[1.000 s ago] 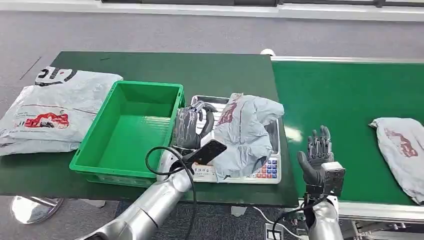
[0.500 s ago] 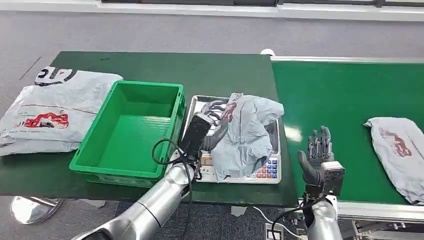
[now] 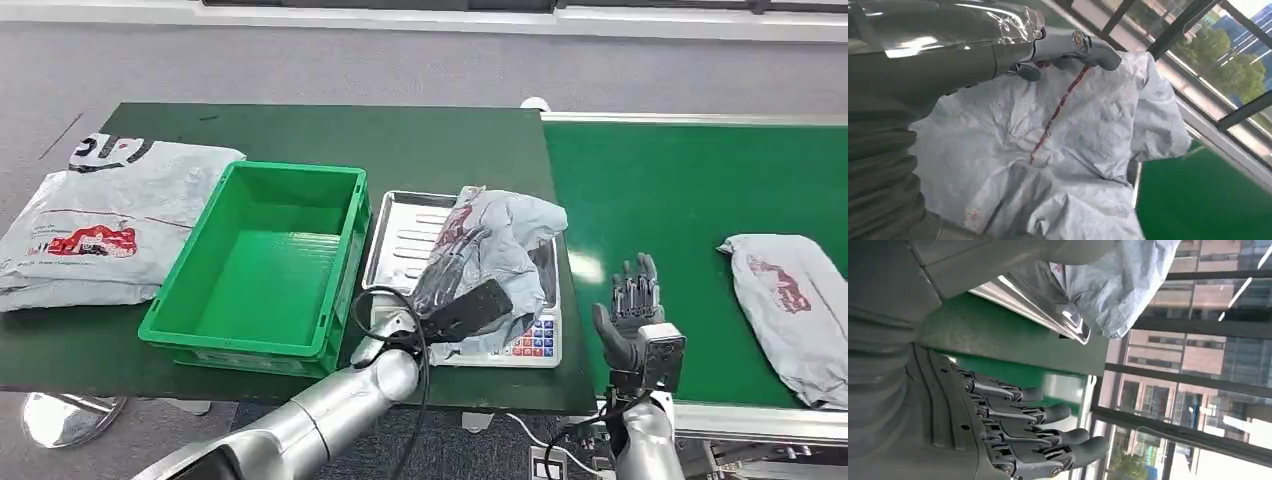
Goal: Moved the parcel from conveyor to table for the left to box.
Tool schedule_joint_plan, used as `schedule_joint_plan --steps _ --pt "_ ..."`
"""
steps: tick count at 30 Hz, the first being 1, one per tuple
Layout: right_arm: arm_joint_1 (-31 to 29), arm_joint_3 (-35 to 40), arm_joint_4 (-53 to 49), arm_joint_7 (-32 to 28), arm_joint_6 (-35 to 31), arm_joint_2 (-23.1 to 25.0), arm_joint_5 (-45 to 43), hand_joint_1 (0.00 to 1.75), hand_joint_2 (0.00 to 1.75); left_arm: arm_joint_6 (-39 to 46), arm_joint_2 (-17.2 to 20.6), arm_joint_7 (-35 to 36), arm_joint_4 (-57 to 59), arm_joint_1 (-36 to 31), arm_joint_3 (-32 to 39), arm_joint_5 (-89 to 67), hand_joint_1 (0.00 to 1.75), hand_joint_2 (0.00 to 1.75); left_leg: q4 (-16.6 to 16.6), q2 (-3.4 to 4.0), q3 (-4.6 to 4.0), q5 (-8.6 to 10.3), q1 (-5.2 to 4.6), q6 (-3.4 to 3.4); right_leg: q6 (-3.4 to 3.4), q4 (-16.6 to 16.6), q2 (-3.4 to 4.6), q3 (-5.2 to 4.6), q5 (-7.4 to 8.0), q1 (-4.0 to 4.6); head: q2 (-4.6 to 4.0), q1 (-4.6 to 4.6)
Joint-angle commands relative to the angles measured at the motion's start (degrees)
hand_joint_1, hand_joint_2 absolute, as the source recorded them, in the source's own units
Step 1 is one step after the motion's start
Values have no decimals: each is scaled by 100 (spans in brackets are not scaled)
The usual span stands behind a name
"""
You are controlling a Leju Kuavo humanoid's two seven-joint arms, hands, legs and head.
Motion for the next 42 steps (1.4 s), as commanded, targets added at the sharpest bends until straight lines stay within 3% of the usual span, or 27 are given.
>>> schedule_joint_plan --steps 1,8,14,15,16,21,25,26,27,30,33,39,40,42 --pt "-90 -279 122 26 18 87 25 0 175 485 129 892 612 -397 -1461 -1014 0 175 -2 4 6 -2 2 -1 -3 -4 5 6 1 3 0 0" --pt "-48 -330 58 48 73 116 149 0 175 16 129 1935 848 -347 -1605 -1698 0 175 -13 10 21 -2 5 -4 -8 -17 13 20 3 5 0 0" --pt "-79 -345 87 60 106 103 192 0 175 -363 129 2069 936 -355 -1455 -1701 0 175 -12 12 18 -1 7 -4 -8 -17 15 18 5 7 0 0" --pt "-84 -365 87 61 118 109 199 0 175 -334 129 2059 949 -339 -1356 -1716 12 175 -8 13 15 -2 4 -3 -6 -10 15 13 3 4 0 0" --pt "-78 -377 77 66 120 115 220 0 175 -126 129 2043 963 -321 -1262 -1771 175 175 -14 15 21 -1 7 -4 -7 -19 17 18 7 7 0 0" --pt "-64 -411 46 66 138 131 226 0 175 -36 129 1949 972 -287 -1100 -1853 175 175 -6 8 13 -1 2 -2 -4 -8 9 11 3 3 0 0" --pt "-4 -402 -24 76 147 153 249 0 175 790 129 662 699 -97 12 -1404 175 175 -9 10 18 -1 2 -2 -5 -10 10 18 2 3 0 0" --pt "7 -384 -31 79 128 158 252 0 175 1252 138 582 756 -126 -70 -1731 175 175 -16 13 24 0 5 -3 -7 -20 13 26 5 6 0 0" --pt "11 -360 -13 86 92 158 244 0 175 1379 160 236 597 -32 321 -1481 175 175 -9 11 17 -1 4 -2 -5 -12 11 18 4 4 0 0" --pt "-1 -303 57 75 32 133 211 0 175 1484 148 5 688 -34 518 -1586 175 175 -5 12 13 -3 2 -2 -5 -7 12 13 1 3 0 0" --pt "-3 -202 110 40 -60 90 131 0 175 1534 129 -1022 -175 436 2287 -2741 175 175 -10 15 19 -4 4 -3 -6 -11 16 18 2 5 0 0" --pt "-3 -202 110 40 -60 90 131 0 175 1534 129 -1022 -175 436 2287 -2741 175 175 -3 16 9 -5 4 -2 -3 -7 18 7 0 5 0 0" --pt "-17 -178 134 33 -88 84 105 0 175 1534 129 -1404 -1159 875 3184 -3801 175 175 -9 23 17 -6 6 -4 -6 -14 25 14 3 6 0 0" --pt "-47 -150 186 18 -135 75 79 0 175 1534 129 -1922 -1859 1152 3544 -3898 175 175 -13 24 16 -5 6 -5 -6 -18 26 10 6 7 0 2"
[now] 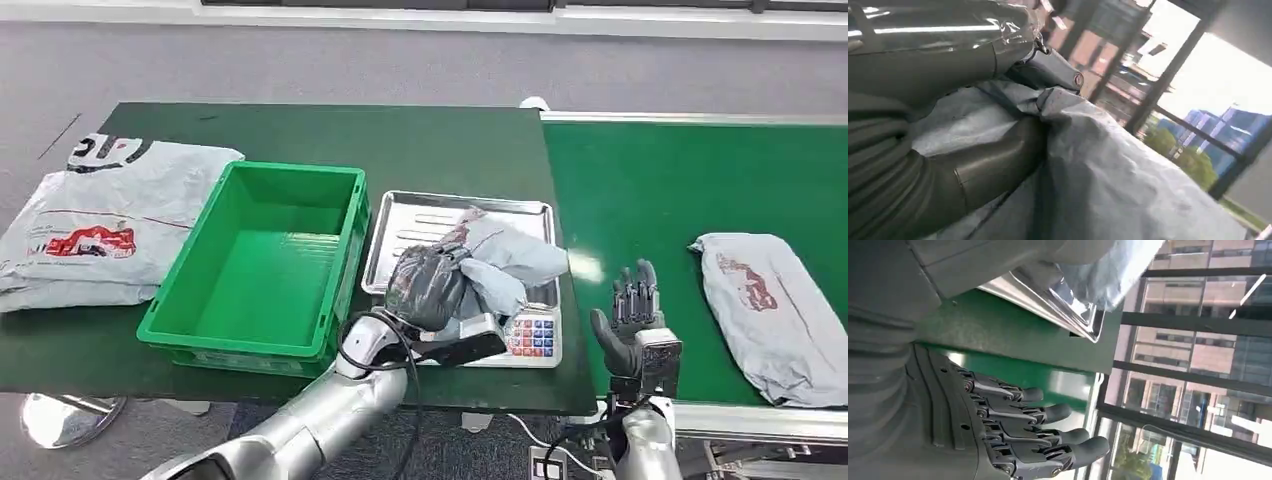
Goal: Moved the parcel from conveyor to table for the left to box.
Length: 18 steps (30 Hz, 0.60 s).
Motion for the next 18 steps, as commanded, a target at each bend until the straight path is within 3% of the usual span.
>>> schedule_joint_plan --steps 1,4,7,10,16,18 --pt "-175 -43 276 -30 -106 13 -109 0 175 11 96 -1265 -2280 909 2394 -1226 175 175 -7 18 9 -2 2 -3 -5 -9 20 4 5 3 0 2" --pt "-166 16 277 -33 -185 -29 -187 0 175 11 96 -1408 -3682 1223 2619 -1162 175 175 -2 24 7 -10 9 -2 -6 -12 27 7 2 10 0 2" --pt "-135 75 268 -33 -249 -103 -250 0 175 11 96 -1408 -4172 1120 3316 -1297 175 175 4 19 -9 -4 6 -3 -5 1 25 -13 3 6 0 2" --pt "-116 92 261 -33 -332 -202 -329 0 175 11 96 -1408 -4099 899 4136 -1238 175 175 1 30 1 -6 9 -5 -8 -4 37 -7 4 9 0 0" --pt "-80 85 218 -33 -340 -218 -345 0 175 11 96 -1408 -4047 897 4349 -1251 175 175 -3 17 -1 1 8 -5 -5 -5 21 -6 3 8 0 0" --pt "1 75 105 -33 -359 -226 -359 0 175 11 96 -1408 -3282 672 4619 -864 175 175 -5 9 -1 4 7 -1 -3 -5 10 -2 2 7 0 0"
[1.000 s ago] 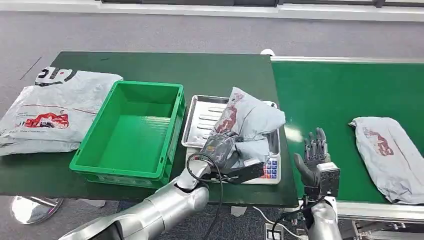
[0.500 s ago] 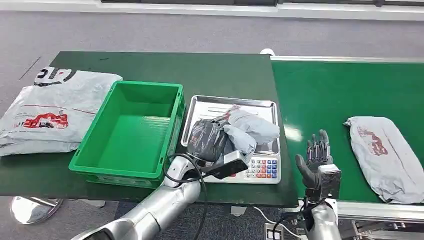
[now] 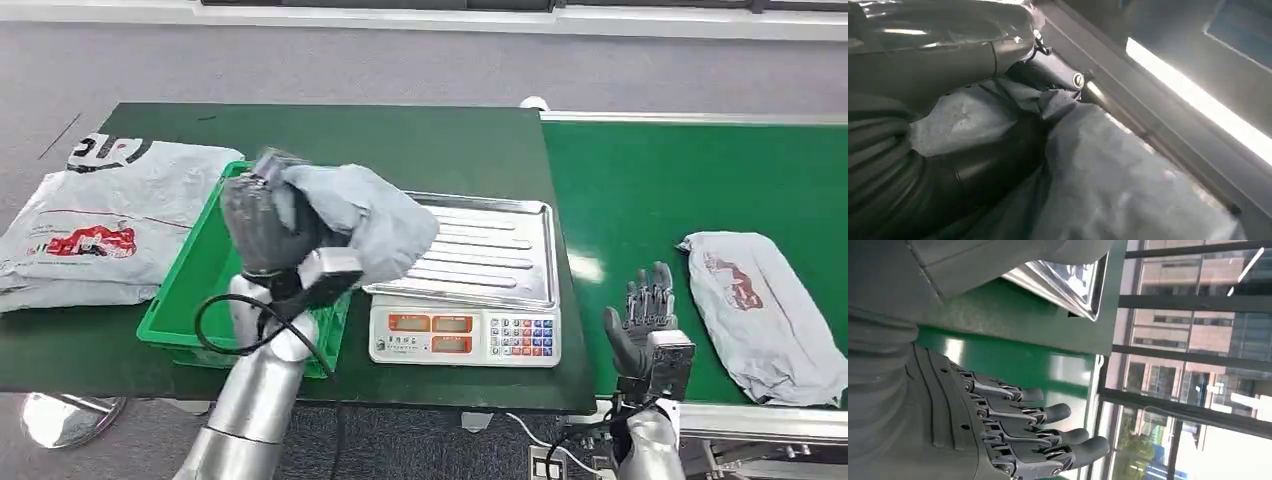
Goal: Moved the parcel from conveyor to table for the left to box.
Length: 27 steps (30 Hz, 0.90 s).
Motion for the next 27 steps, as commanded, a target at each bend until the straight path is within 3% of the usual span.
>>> schedule_joint_plan --steps 1,4,5,6,25,26,27 --pt "51 50 3 13 -3 -170 -70 0 175 -13 208 -9 765 -483 1442 645 175 175 -12 7 21 -3 6 0 -4 -20 8 23 4 6 0 0" --pt "176 26 -169 13 43 -142 -46 0 175 -13 386 102 1048 -552 2536 -99 175 175 -11 14 22 -3 -4 -2 -4 -11 15 18 2 -4 0 0" --pt "221 22 -217 13 38 -139 -22 0 175 -13 512 587 1530 -726 2742 -637 175 175 -19 22 33 -4 -2 -4 -8 -20 24 29 5 -2 0 0" --pt "248 22 -239 13 48 -150 -9 0 175 -13 779 1261 1966 -847 2772 -1177 175 175 -25 30 42 -3 0 -7 -12 -25 33 34 8 1 0 0" --pt "247 20 -237 13 51 -153 -9 0 175 -13 833 1245 2041 -890 2776 -1149 175 175 -5 11 13 -5 10 -2 -5 -11 15 11 1 10 0 0" --pt "135 12 -118 13 68 -202 -38 0 175 -183 1330 2751 3548 -1350 2116 -1928 175 175 -1 9 6 -4 8 -3 -4 -4 14 3 -1 8 0 0" --pt "44 -55 -1 13 88 -226 -36 0 175 -503 1490 3218 4036 -1505 1763 -2054 175 175 0 7 1 -3 9 -3 -4 -4 12 0 0 9 0 0"
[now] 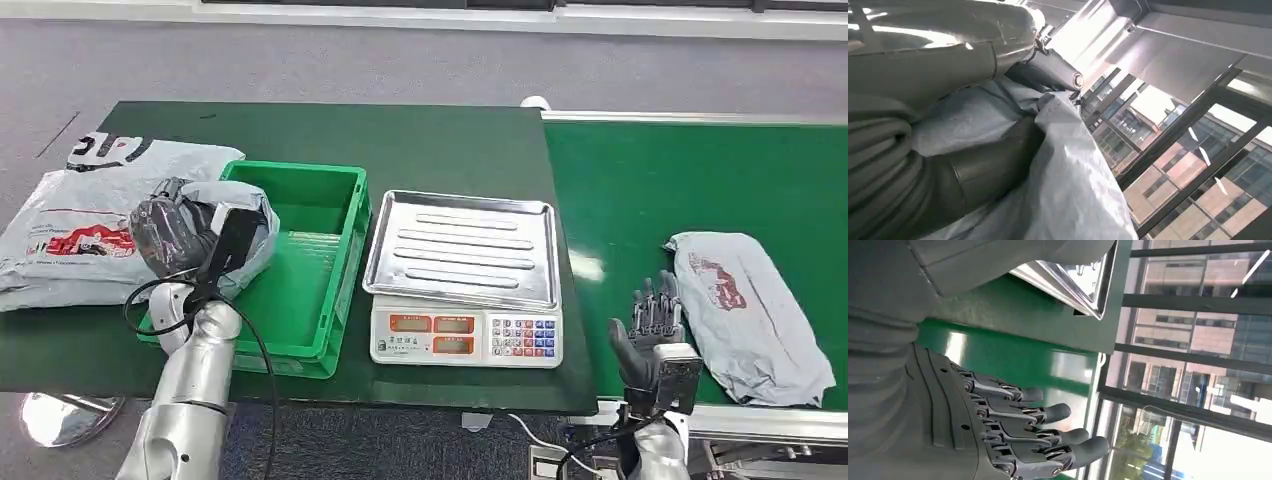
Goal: Moved the parcel from conveyor to table for the left to box.
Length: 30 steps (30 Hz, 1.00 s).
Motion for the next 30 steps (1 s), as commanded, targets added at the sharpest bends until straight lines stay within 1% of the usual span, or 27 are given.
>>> schedule_joint_plan --steps 1,2,4,5,6,7,8,10,11,12,13,14,15,16,17,18,19,20,21,23,24,26,28,29,30 --pt "-289 -91 328 20 63 -182 -31 0 175 -728 859 2199 2822 -1072 -678 -1016 175 175 0 -8 0 -1 1 0 -2 -4 -6 6 -1 2 0 0" --pt "-289 -91 328 20 63 -182 -31 0 175 -728 859 2199 2822 -1072 -678 -1016 175 175 -2 -9 7 -3 4 0 -4 -9 -7 15 -2 5 0 0" --pt "-306 -134 343 20 74 -180 -7 0 175 -1000 856 2478 2940 -1090 -860 -1123 175 175 -5 -13 6 2 -2 -2 -4 -6 -12 10 0 -1 0 0" --pt "-328 -175 363 20 91 -187 29 0 175 -1633 853 2840 3082 -1121 -1142 -1360 175 175 -4 -7 6 3 -1 -3 -7 -5 -8 6 3 2 0 0" --pt "-338 -206 375 20 94 -192 46 0 175 -2048 825 2911 3095 -1120 -1214 -1342 175 175 -9 -7 14 6 2 -5 -10 -12 -6 13 5 3 0 0" --pt "-340 -236 376 20 99 -199 50 0 175 -2328 804 3014 3176 -1154 -1354 -1448 126 175 -4 -9 7 6 1 -3 -8 -8 -10 10 4 2 0 0" --pt "-318 -309 344 20 116 -176 57 0 175 -2191 742 2979 3063 -1109 -1482 -1480 0 175 -9 -9 15 5 4 -2 -9 -16 -11 21 5 5 0 0" --pt "-256 -402 243 22 148 -115 63 0 175 -1681 606 2570 2913 -1040 -1327 -1034 0 175 -4 -7 9 4 1 -3 -7 -8 -9 12 4 1 0 0" --pt "-235 -291 204 20 100 -115 253 0 175 -2441 81 517 2107 -735 -131 949 0 175 -9 -15 16 5 2 -2 -8 -15 -16 24 3 3 0 0" --pt "-298 -192 269 20 42 -127 303 0 175 -2934 -20 -1248 1226 -283 -833 3014 0 175 -7 -14 13 4 2 -2 -7 -12 -15 21 3 2 0 0" --pt "-372 -76 366 20 -98 -158 349 0 175 -3022 14 -1248 690 85 -1542 3812 0 175 -5 -21 8 4 3 0 -6 -16 -22 21 2 4 0 0" --pt "-449 39 479 20 -241 -206 377 0 175 -3026 51 -1248 404 293 -2069 4491 0 175 -13 -10 22 0 5 1 -6 -30 -11 35 4 6 0 0" --pt "-503 113 541 20 -332 -243 362 0 175 -3019 46 -1248 252 406 -2354 4925 0 175 -6 6 13 1 -6 -1 -4 -11 5 12 6 -5 0 0" --pt "-545 134 603 20 -345 -279 278 0 175 -2862 -20 -1248 451 379 -2531 5125 0 175 -16 14 26 -2 -7 1 -4 -24 14 28 9 -6 0 0" --pt "-558 135 651 20 -323 -311 223 0 175 -2786 -49 -1248 789 247 -2552 5228 0 175 -4 -5 8 0 -6 1 -2 -12 -4 17 6 -6 0 2" --pt "-545 155 633 20 -269 -334 120 0 175 -2722 -37 -1248 847 216 -2619 5437 0 175 -2 -8 8 -2 -1 1 -3 -16 -7 22 5 0 0 0" --pt "-547 170 646 20 -227 -356 72 0 175 -2709 -5 -1248 907 200 -2665 5593 0 0 -7 -10 17 -4 -2 2 -3 -20 -7 29 4 -1 0 0" --pt "-559 194 661 20 -245 -377 94 0 175 -2820 10 -1248 930 180 -2632 5804 0 0 -2 -13 6 -2 -7 2 -3 -11 -10 12 4 -7 0 0" --pt "-575 223 641 20 -238 -394 106 0 175 -2952 44 -1248 840 212 -2617 5928 0 0 -8 -10 18 -3 -3 1 -4 -19 -6 26 5 -3 0 0" --pt "-658 273 614 20 -212 -434 112 0 175 -3109 78 -1248 777 240 -2572 6120 0 0 -8 -3 13 -2 -3 3 -2 -19 -3 21 7 -3 0 0" --pt "-773 331 619 20 -250 -497 183 0 175 -3199 75 -1248 663 271 -2511 6265 0 0 -1 0 0 -3 -4 3 -1 -10 -2 5 7 -4 0 0" --pt "-971 322 670 30 -231 -576 217 0 175 -3249 67 -1248 471 344 -2526 6302 0 0 -10 4 13 -3 -1 3 -3 -23 3 20 9 0 0 0" --pt "-1202 343 723 108 -294 -725 398 0 175 -3278 59 -1248 425 352 -2584 6284 0 0 0 14 1 -3 -7 5 1 -6 12 3 8 -7 0 0" --pt "-1250 329 734 118 -287 -751 403 0 175 -3283 63 -1248 408 356 -2605 6274 0 0 -4 19 8 -4 -6 4 -1 -12 18 9 10 -5 0 0" --pt "-1460 282 791 225 -179 -916 419 0 175 -3288 67 -1248 367 354 -2663 6256 0 0 1 6 -3 0 -11 5 2 -3 5 -2 8 -10 0 0"
